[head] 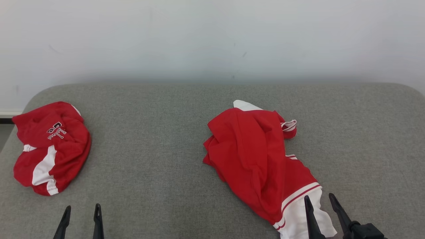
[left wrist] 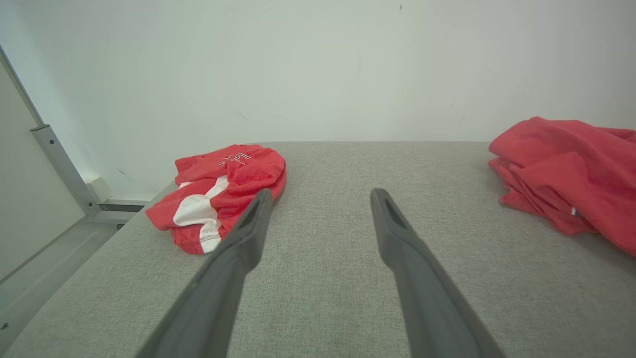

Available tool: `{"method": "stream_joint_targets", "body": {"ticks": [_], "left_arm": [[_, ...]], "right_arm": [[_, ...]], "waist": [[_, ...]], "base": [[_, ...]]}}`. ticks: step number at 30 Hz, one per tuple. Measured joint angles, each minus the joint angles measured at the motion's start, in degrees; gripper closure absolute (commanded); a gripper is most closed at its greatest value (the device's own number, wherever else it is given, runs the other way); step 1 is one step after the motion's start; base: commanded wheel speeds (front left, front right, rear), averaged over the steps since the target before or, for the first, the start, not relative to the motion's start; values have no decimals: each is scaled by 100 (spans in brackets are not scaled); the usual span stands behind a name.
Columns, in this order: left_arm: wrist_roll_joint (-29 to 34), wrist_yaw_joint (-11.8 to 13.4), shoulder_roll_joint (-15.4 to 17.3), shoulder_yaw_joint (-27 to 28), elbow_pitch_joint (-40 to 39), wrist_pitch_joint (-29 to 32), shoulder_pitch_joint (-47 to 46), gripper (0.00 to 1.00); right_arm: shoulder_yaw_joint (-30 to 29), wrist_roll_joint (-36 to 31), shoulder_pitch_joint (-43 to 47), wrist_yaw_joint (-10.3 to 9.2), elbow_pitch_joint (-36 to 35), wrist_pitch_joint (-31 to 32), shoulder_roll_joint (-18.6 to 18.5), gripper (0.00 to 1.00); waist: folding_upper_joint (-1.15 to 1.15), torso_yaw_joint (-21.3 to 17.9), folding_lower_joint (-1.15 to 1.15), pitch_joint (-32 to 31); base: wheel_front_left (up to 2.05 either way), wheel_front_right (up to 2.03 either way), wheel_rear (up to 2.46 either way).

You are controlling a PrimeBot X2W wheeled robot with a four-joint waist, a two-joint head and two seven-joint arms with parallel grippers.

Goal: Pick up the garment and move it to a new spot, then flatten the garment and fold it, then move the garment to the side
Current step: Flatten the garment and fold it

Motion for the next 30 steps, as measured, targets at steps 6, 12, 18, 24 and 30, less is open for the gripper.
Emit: {"method": "stream_joint_targets", "body": {"ticks": [6, 12, 18, 24, 30], "left_arm": [[27, 0, -36, 89, -12, 0, -16, 0], [-87, 0, 78, 36, -14, 0, -339, 0], [-447, -1, 706, -378, 88, -1, -1265, 0], [-1227, -1, 1574, -1298, 461, 270, -2565, 0], [-2268, -1, 2191, -2235, 728, 846, -3673, 0]], "right_arm": [[13, 4, -98, 0, -3, 0, 4, 0], [78, 22, -244, 0, -2, 0, 10, 0], [149, 125, -477, 0, -23, -1, 9, 0], [238, 258, -696, 0, -35, -11, 8, 0], [345, 436, -906, 0, -35, -12, 9, 0]], "waist": [[0, -36, 0, 113], [0, -163, 0, 227], [0, -438, 0, 423], [0, -794, 0, 689], [0, -1201, 1, 973]], "base": [[0, 0, 0], [0, 0, 0], [0, 0, 0], [0, 0, 0], [0, 0, 0]]}}
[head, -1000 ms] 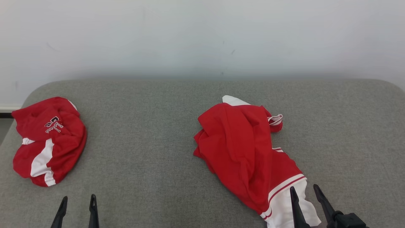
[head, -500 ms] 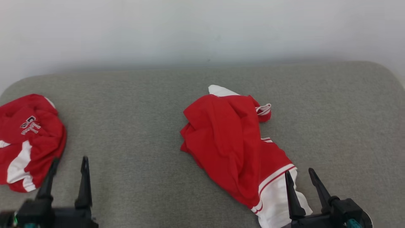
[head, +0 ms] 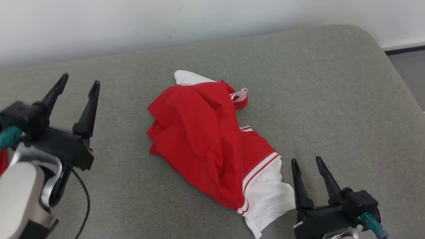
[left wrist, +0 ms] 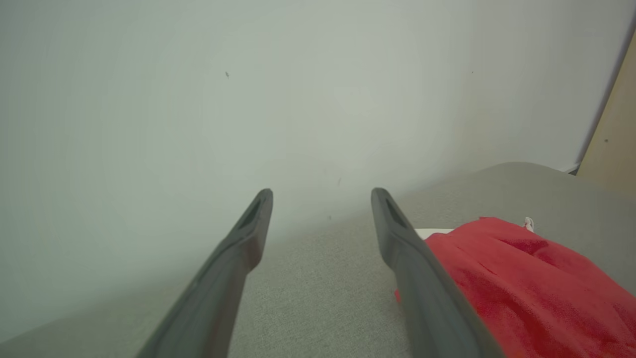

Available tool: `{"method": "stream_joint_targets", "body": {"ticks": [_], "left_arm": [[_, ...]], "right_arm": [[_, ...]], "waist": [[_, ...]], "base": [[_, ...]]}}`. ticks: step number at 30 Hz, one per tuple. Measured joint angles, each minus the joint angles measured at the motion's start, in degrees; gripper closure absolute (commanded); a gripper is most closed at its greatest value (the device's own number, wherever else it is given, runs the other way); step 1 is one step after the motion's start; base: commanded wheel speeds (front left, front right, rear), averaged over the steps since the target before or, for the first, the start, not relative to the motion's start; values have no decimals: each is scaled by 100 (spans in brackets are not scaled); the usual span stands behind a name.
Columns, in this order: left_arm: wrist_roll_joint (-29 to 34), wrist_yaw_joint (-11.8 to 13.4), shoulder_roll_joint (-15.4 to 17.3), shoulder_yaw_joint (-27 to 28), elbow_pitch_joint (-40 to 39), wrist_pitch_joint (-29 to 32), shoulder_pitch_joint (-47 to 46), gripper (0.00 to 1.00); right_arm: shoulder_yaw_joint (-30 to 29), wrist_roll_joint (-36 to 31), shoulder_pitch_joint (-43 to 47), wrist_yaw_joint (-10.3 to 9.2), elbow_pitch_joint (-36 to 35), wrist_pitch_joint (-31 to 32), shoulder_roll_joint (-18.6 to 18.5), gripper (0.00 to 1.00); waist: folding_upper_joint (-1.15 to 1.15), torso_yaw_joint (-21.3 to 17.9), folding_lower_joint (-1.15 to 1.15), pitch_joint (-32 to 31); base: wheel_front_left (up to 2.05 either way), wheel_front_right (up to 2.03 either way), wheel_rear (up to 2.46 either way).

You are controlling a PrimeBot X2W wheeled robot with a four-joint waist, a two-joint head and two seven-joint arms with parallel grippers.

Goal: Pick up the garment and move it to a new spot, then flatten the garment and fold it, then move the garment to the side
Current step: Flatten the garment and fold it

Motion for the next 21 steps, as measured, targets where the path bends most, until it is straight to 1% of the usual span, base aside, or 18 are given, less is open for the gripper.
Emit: {"method": "stream_joint_targets", "body": {"ticks": [4, 9, 12, 17, 21], "left_arm": [[-458, -1, 264, -600, 168, 327, -570, 0], [-1165, -1, 408, -1341, 419, 844, -1071, 0], [-1445, 0, 537, -1744, 559, 1034, -1312, 0], [-1850, -1, 591, -2280, 842, 1173, -1598, 0], [-2083, 0, 633, -2611, 1236, 1296, -1755, 0]], "right_arm": [[70, 134, -77, 0, 20, -1, -2, 0], [170, 238, -144, 0, 35, -1, -2, 0], [223, 289, -182, 0, 34, -1, -2, 0], [288, 348, -243, 0, 48, -1, -3, 0], [343, 412, -277, 0, 58, -1, -2, 0]], "waist": [[0, -271, 0, 184], [0, -584, 0, 395], [1, -749, 0, 504], [1, -984, 0, 653], [0, -1145, 0, 736]], "base": [[0, 0, 0], [0, 0, 0], [0, 0, 0], [0, 0, 0], [0, 0, 0]]}}
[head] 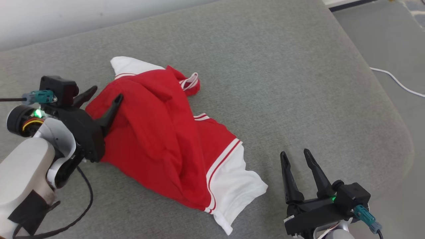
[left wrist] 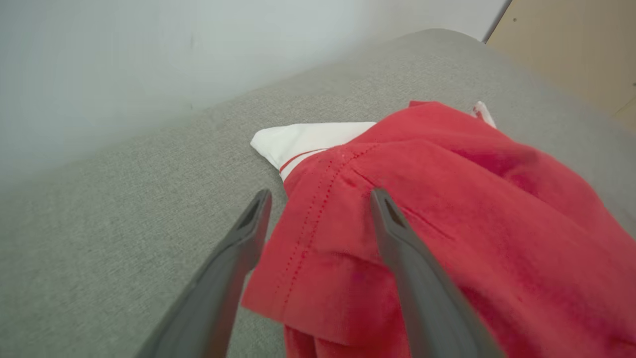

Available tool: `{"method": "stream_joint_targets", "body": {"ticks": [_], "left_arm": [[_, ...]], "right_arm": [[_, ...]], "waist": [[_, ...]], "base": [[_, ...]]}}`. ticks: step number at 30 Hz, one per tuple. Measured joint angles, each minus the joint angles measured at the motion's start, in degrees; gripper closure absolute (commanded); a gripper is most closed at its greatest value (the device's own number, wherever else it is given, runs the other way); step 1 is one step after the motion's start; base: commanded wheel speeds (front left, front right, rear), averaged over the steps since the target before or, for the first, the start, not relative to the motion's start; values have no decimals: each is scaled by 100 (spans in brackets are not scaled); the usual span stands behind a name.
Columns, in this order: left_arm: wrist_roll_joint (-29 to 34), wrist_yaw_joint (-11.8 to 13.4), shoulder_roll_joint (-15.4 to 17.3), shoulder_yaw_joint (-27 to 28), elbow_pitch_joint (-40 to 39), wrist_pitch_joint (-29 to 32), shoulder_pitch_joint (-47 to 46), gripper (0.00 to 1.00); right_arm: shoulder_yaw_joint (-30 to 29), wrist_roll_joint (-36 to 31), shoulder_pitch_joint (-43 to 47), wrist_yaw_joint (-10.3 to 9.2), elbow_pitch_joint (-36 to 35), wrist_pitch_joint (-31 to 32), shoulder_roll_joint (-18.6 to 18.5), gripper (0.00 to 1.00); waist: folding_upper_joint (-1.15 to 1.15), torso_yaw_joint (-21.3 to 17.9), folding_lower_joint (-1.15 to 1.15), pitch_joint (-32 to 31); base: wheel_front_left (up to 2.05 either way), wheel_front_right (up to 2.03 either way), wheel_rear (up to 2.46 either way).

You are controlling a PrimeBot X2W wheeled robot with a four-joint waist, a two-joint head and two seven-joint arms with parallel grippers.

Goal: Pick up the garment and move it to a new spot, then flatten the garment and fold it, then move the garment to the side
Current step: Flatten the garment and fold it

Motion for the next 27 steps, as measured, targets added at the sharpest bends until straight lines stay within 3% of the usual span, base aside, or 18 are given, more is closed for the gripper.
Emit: {"method": "stream_joint_targets", "body": {"ticks": [5, 6, 7, 8, 20, 25, 26, 27], "left_arm": [[-263, -1, 45, -318, 391, 49, -131, 0], [-296, -1, 56, -402, 448, 78, -151, 20], [-297, 0, 86, -511, 475, 77, -169, 73], [-315, -1, 94, -567, 492, 37, -185, 100], [-666, -1, 136, -966, 568, -699, -616, 100], [-870, -1, 187, -1156, 379, -673, -644, 100], [-882, -1, 198, -1195, 339, -672, -667, 60], [-904, 0, 212, -1244, 299, -672, -712, 0]], "right_arm": [[23, 64, -9, 0, -4, 0, 0, 0], [21, 65, -8, 0, -8, 0, 0, 0], [21, 68, -8, 0, -8, 0, 0, 0], [12, 75, -7, 0, -14, 0, 0, 0], [-120, -20, -8, 0, -26, 0, 2, 0], [-143, -77, 12, 0, 9, 0, 3, 0], [-144, -82, 11, 0, 9, 0, 2, 0], [-146, -86, 8, 0, 11, 0, 1, 0]], "waist": [[0, -161, 0, 76], [0, -182, -1, 88], [0, -198, -1, 99], [0, -208, 0, 109], [0, 89, -1, 9], [0, 262, -1, -83], [0, 294, -1, -97], [0, 323, -1, -109]], "base": [[0, 0, 0], [0, 0, 0], [0, 0, 0], [0, 0, 0], [0, 0, 0], [0, 0, 0], [0, 0, 0], [0, 0, 0]]}}
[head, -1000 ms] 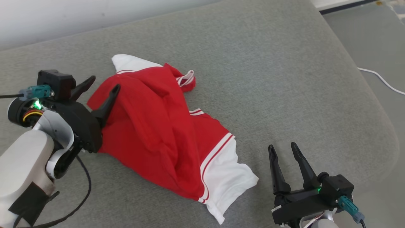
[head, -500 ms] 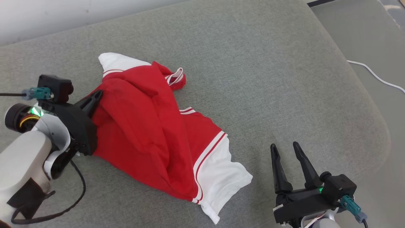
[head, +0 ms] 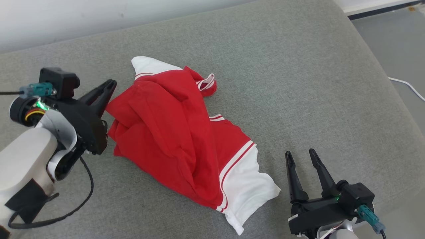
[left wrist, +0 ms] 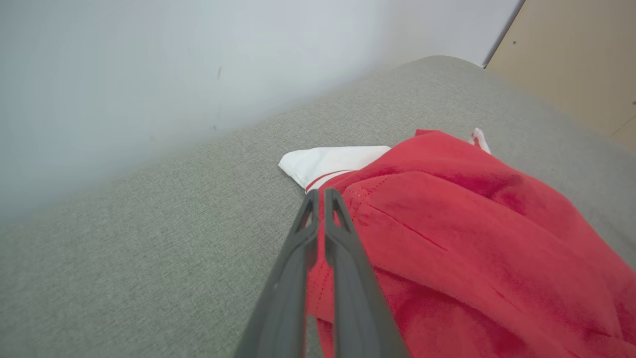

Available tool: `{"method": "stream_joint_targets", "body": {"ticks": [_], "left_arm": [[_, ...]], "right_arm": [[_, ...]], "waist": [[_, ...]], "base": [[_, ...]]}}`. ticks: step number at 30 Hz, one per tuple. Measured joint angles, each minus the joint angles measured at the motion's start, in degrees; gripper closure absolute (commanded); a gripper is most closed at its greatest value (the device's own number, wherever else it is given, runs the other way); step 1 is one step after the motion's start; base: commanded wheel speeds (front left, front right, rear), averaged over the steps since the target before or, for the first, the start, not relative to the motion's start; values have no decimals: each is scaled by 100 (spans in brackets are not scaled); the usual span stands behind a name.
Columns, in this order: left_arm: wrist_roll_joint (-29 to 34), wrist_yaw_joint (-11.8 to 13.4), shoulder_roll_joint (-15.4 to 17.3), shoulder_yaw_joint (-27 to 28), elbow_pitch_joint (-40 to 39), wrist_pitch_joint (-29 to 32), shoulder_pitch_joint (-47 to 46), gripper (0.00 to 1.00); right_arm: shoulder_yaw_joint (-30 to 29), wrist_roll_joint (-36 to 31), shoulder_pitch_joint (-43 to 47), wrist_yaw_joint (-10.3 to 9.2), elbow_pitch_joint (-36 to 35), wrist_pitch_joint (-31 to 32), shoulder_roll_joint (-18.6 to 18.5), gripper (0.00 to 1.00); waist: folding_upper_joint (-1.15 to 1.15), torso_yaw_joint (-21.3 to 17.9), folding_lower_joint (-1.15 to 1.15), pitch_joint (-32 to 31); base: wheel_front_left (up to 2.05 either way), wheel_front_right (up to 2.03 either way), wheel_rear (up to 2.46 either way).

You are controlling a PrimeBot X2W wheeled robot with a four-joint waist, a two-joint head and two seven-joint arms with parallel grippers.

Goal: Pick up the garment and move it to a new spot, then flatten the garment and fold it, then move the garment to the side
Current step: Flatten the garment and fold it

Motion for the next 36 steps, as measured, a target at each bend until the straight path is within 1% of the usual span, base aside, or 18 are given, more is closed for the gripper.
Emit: {"method": "stream_joint_targets", "body": {"ticks": [4, 8, 14, 15, 22, 23, 24, 25, 31, 36], "left_arm": [[-170, 0, -30, -186, -120, 198, -178, 0], [-252, -1, -60, -408, -146, 453, -364, 0], [-336, -1, 33, -786, 165, 947, -609, 0], [-336, -1, 33, -786, 165, 947, -609, 0], [-537, 0, 151, -1151, 558, 1379, -694, 0], [-610, 0, 154, -1191, 571, 1454, -692, 18], [-665, 0, 152, -1238, 563, 1506, -690, 82], [-667, 0, 153, -1285, 527, 1493, -691, 100], [-668, 0, 159, -1421, 460, 1094, -778, 100], [-661, 0, 60, -1352, 354, 360, -946, 100]], "right_arm": [[20, -22, -30, 0, 29, 0, 1, 0], [115, 8, -57, 0, 52, 0, 1, 0], [241, 207, -104, 0, 97, 0, 0, 0], [241, 207, -104, 0, 97, 0, 0, 0], [283, 320, -76, 0, 114, 0, -1, 0], [285, 321, -72, 0, 113, 0, 1, 0], [281, 323, -69, 0, 109, 0, 2, 0], [274, 333, -64, 0, 105, 0, 0, 0], [200, 315, -58, 0, 81, 0, 2, 0], [134, 201, -51, 0, 92, 0, 0, 0]], "waist": [[0, 55, 0, -22], [0, -3, 0, 12], [0, -235, 0, 119], [0, -235, 0, 119], [0, -575, 0, 258], [0, -614, 0, 273], [0, -648, 0, 287], [0, -673, 0, 299], [0, -622, 0, 298], [0, -414, 0, 205]], "base": [[0, 0, 0], [0, 0, 0], [0, 0, 0], [0, 0, 0], [0, 0, 0], [0, 0, 0], [0, 0, 0], [0, 0, 0], [0, 0, 0], [0, 0, 0]]}}
